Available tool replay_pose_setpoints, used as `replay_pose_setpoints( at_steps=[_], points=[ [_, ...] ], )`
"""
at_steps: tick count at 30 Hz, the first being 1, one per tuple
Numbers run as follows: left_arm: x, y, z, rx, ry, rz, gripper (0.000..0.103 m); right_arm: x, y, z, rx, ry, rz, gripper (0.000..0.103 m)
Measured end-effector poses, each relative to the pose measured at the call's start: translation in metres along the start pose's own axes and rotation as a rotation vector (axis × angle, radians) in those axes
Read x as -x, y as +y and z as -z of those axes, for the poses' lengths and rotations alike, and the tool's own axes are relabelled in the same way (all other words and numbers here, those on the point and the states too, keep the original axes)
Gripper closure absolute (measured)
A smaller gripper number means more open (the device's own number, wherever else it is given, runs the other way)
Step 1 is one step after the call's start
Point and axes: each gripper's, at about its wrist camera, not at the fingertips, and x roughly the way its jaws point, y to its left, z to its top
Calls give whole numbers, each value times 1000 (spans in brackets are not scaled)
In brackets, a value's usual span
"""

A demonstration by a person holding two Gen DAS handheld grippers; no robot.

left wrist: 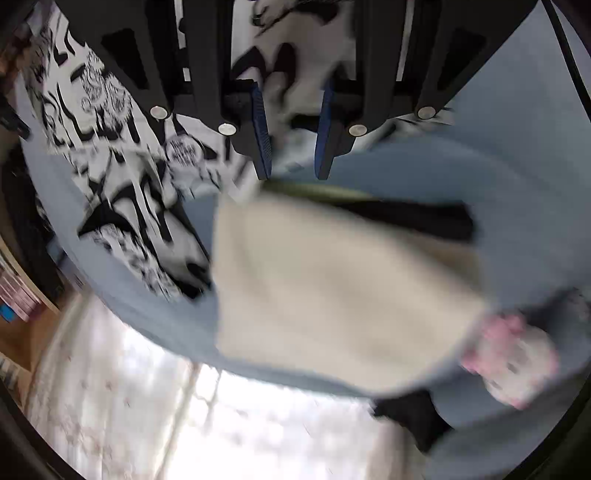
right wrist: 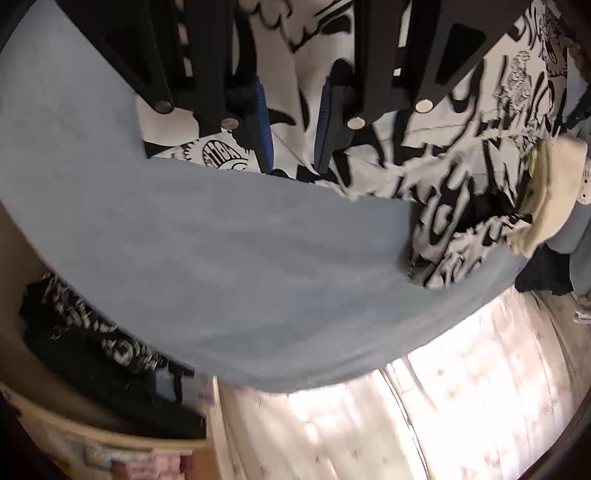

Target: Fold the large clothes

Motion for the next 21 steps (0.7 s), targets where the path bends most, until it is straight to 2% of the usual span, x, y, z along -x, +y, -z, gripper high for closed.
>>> replay_pose_setpoints(
  at_steps=[2,7,10,12,14,17,18,19,21],
  points=[
    [12,-3,-1,-10,-20,-1,91,6,18,4,41,9,-29,81],
    [3,-51,16,-154,16,36,95,-10,95,27,203,52,-122,81],
    [-20,-71,33,-203,40,-9,96,-26,127,44,270,92,-162,81],
    [-40,-61,41,-196,64,-75,96,-35,133,54,327,78,-123,81],
    [-54,-40,44,-143,104,-76,100,-39,119,55,329,59,-61,83],
    [-60,-12,41,-67,108,-30,102,-50,60,45,235,60,93,83],
    [-62,-12,41,-82,109,-32,102,-53,36,42,205,59,127,90],
    [-63,-14,41,-97,111,-38,102,-53,11,39,162,70,100,103],
    [-65,-21,42,-125,114,-60,102,-48,-15,36,77,95,21,103]
  ],
)
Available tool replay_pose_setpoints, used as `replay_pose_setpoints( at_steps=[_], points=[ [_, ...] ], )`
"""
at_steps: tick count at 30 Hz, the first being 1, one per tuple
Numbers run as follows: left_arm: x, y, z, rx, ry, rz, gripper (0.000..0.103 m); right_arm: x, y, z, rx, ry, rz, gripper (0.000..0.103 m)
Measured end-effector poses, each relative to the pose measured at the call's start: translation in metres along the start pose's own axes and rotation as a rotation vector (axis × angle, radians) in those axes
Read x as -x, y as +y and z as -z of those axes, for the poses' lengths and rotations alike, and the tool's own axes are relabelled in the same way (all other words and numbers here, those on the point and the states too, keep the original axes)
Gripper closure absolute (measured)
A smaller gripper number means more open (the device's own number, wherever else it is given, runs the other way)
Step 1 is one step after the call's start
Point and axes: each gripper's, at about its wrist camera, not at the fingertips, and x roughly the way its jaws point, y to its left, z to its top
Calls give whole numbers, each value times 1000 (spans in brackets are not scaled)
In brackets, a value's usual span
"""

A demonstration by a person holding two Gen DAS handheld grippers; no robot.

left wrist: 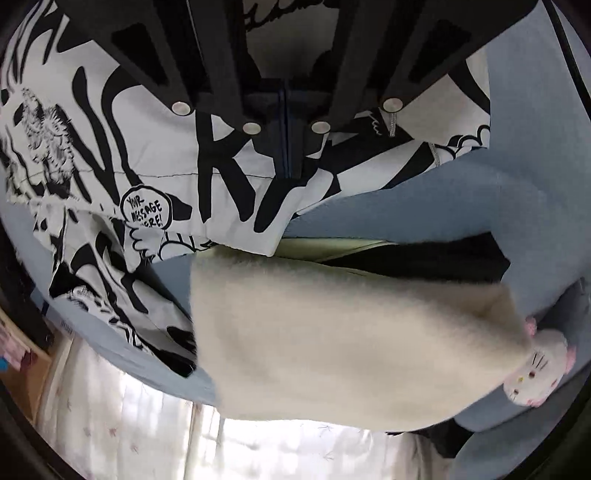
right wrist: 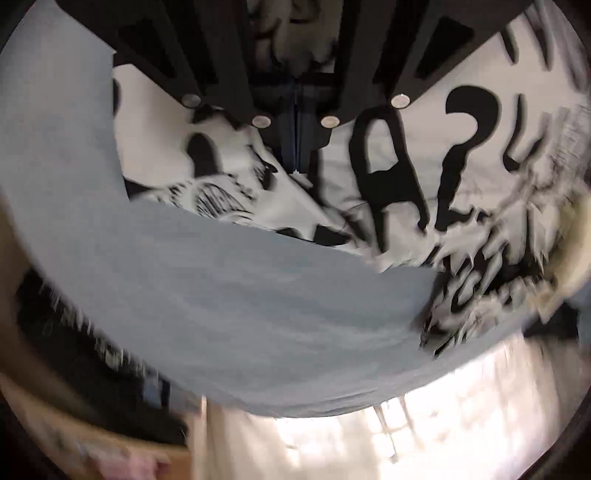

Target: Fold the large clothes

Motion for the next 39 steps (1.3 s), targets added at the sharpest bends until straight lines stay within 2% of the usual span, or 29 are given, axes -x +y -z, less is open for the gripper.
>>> replay_pose_setpoints(
  at_steps=[1,4,6,9,12,14,17,20,22,24,26,29,32,33,36,38,39],
  points=[
    [-1,-3,0,-11,2,-13,102,5,-2,-1,-4,0,2,103],
    [0,-10,-5,-9,11,-37,102,19,15,3,63,-4,84,100],
    [12,-15,-6,8,9,-43,102,31,28,6,70,-10,83,100],
    [49,-34,0,7,-26,-6,102,63,57,15,76,-40,-25,100],
    [93,-69,21,6,-44,120,100,87,102,24,117,-49,-146,100],
    [113,-92,42,17,-33,208,99,104,139,41,141,-47,-275,100],
    [119,-131,72,25,-1,280,99,107,185,61,160,-11,-399,100],
    [106,-150,100,26,60,295,99,86,208,78,168,50,-408,100],
    [84,-145,115,70,112,285,98,66,204,85,124,106,-396,100],
    [78,-138,121,78,103,287,98,51,194,88,87,142,-413,103],
    [78,-132,122,62,90,250,98,52,181,88,65,141,-449,103],
    [79,-112,120,48,72,167,98,65,167,87,88,101,-427,103],
    [85,-77,119,83,54,74,98,73,145,83,124,57,-339,103],
    [85,-66,118,97,50,54,98,77,131,83,134,40,-284,103],
    [94,-19,121,166,25,-54,99,77,79,85,133,29,-6,98],
    [100,10,124,215,11,-108,99,77,32,89,60,38,72,98],
    [103,26,126,251,3,-131,99,78,14,91,21,40,78,103]
  ],
)
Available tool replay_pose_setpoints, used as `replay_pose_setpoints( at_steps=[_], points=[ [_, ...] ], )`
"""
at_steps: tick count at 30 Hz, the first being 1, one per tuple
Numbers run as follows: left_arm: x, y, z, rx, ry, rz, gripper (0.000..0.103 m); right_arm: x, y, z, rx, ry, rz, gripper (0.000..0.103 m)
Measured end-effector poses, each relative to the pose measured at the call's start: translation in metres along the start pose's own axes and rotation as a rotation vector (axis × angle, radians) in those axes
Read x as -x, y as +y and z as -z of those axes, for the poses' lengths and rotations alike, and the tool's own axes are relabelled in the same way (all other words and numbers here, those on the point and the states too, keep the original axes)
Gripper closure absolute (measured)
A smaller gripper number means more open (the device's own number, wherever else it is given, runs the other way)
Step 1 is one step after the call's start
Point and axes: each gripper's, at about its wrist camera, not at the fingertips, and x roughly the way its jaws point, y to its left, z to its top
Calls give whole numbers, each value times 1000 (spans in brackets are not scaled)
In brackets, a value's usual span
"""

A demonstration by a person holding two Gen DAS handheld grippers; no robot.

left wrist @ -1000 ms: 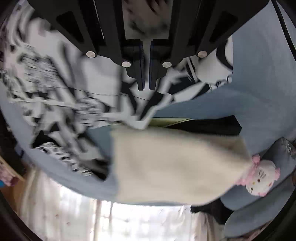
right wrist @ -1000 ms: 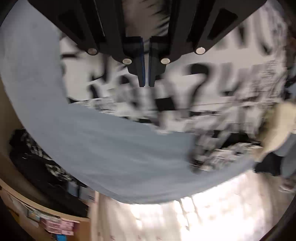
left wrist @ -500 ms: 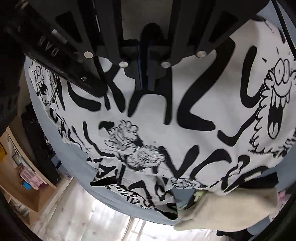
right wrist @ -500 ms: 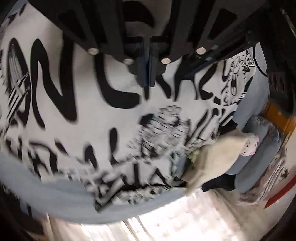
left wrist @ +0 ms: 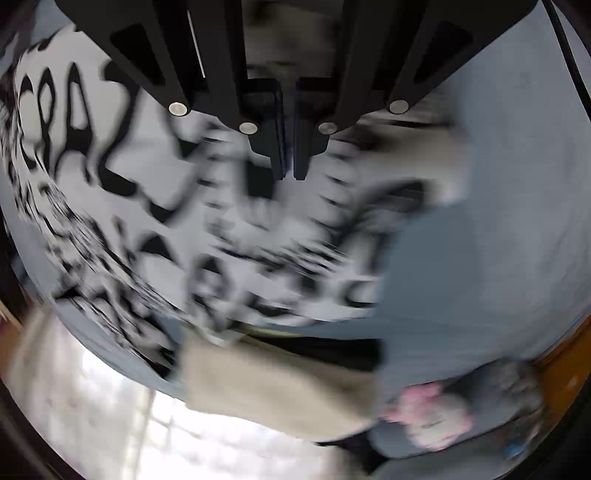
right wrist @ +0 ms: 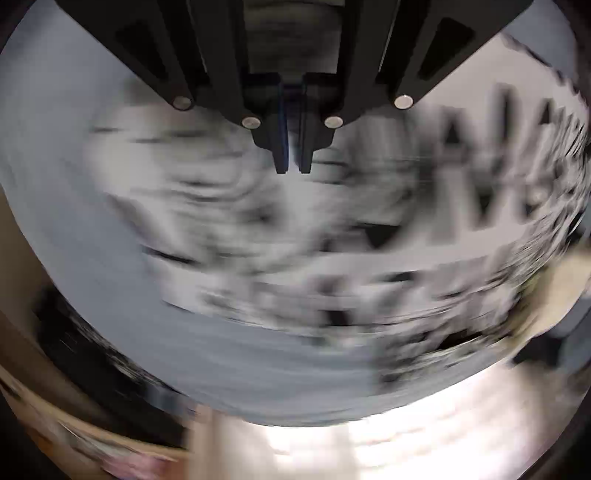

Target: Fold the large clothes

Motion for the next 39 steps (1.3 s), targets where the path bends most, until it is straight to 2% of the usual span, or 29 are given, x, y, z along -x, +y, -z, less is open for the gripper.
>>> replay_pose_setpoints(
  at_steps=[1,3,5,8,11,15,19,24,28,32,36,39],
  points=[
    [1,10,-1,19,-5,-7,101,4,-28,2,-77,-2,-65,103],
    [1,25,-3,45,3,25,102,13,-51,3,-136,-15,-89,103],
    [0,26,-2,39,2,19,102,22,-55,2,-134,-43,-41,103],
    [1,15,-1,5,-6,-34,102,19,-49,4,-120,-27,0,103],
    [3,17,-3,38,4,-17,102,12,-39,3,-84,-3,43,98],
    [3,24,-5,87,36,26,102,8,-37,8,-78,3,14,79],
    [13,25,-8,102,63,50,100,11,-29,10,-75,-10,22,65],
    [31,24,-7,75,60,25,92,13,-21,8,-107,-1,36,57],
    [49,23,-7,48,49,15,74,11,-21,6,-122,19,38,55],
    [66,16,-14,-1,29,7,57,8,-11,3,-66,55,84,55],
    [78,2,-29,-71,17,10,53,4,5,-3,26,122,154,55],
    [81,-16,-48,-138,21,24,52,2,10,-9,55,174,156,55]
  ],
)
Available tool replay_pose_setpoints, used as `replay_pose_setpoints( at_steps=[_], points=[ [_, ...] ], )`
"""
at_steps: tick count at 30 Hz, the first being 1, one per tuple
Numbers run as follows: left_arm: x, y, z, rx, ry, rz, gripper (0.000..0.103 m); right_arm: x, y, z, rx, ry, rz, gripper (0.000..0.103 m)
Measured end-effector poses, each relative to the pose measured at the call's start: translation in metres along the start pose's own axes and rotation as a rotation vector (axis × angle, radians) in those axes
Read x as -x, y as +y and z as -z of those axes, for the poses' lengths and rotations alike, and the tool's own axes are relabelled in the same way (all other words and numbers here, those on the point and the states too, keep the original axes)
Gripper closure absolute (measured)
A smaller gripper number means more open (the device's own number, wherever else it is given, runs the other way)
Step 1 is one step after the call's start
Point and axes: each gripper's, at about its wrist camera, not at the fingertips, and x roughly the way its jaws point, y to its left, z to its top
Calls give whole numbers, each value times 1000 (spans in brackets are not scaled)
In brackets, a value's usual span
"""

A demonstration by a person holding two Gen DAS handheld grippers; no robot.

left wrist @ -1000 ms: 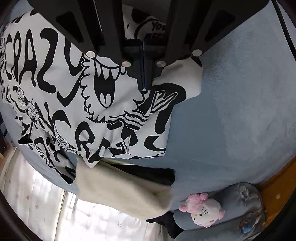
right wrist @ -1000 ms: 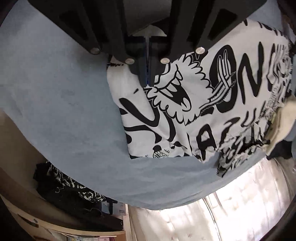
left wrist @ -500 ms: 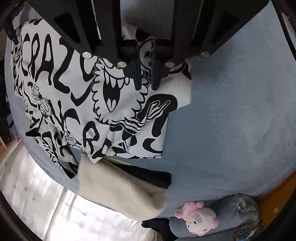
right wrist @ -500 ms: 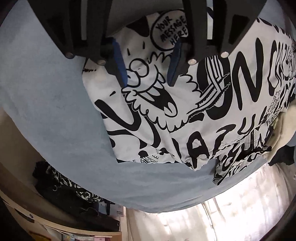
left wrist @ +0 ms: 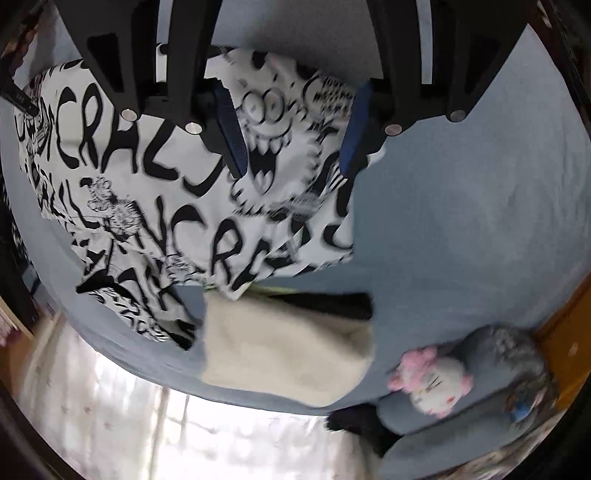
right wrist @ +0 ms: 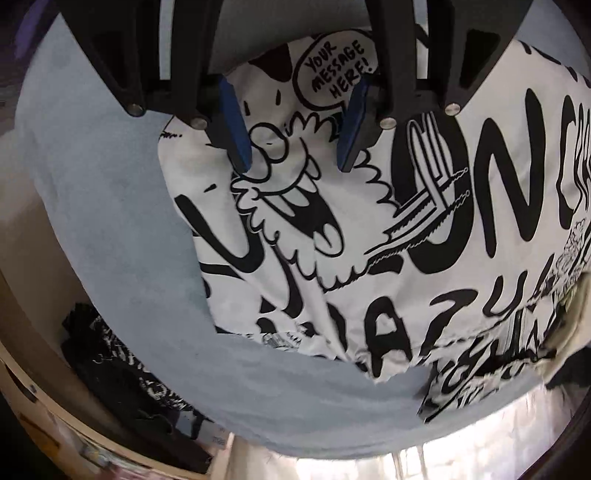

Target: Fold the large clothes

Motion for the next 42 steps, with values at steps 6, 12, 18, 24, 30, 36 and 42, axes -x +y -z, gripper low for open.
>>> replay_pose_setpoints(
  at_steps=[6,12,18,24,30,36,42],
  points=[
    [-1,-41,-61,-127,27,115,52,16,10,-28,52,62,-92,55],
    [-20,-95,-144,-190,42,270,52,59,27,-96,81,-65,-152,55],
    [-67,-158,-219,-282,-18,298,52,71,63,-182,74,-210,-240,55],
    [-146,-192,-265,-307,-53,222,81,39,116,-271,46,-303,-336,60],
    [-206,-212,-263,-349,-21,233,91,-24,160,-314,30,-271,-390,73],
    [-262,-210,-234,-367,68,207,93,-84,174,-306,77,-165,-368,73],
    [-284,-207,-214,-403,87,180,93,-122,169,-277,124,-90,-368,77]
  ],
)
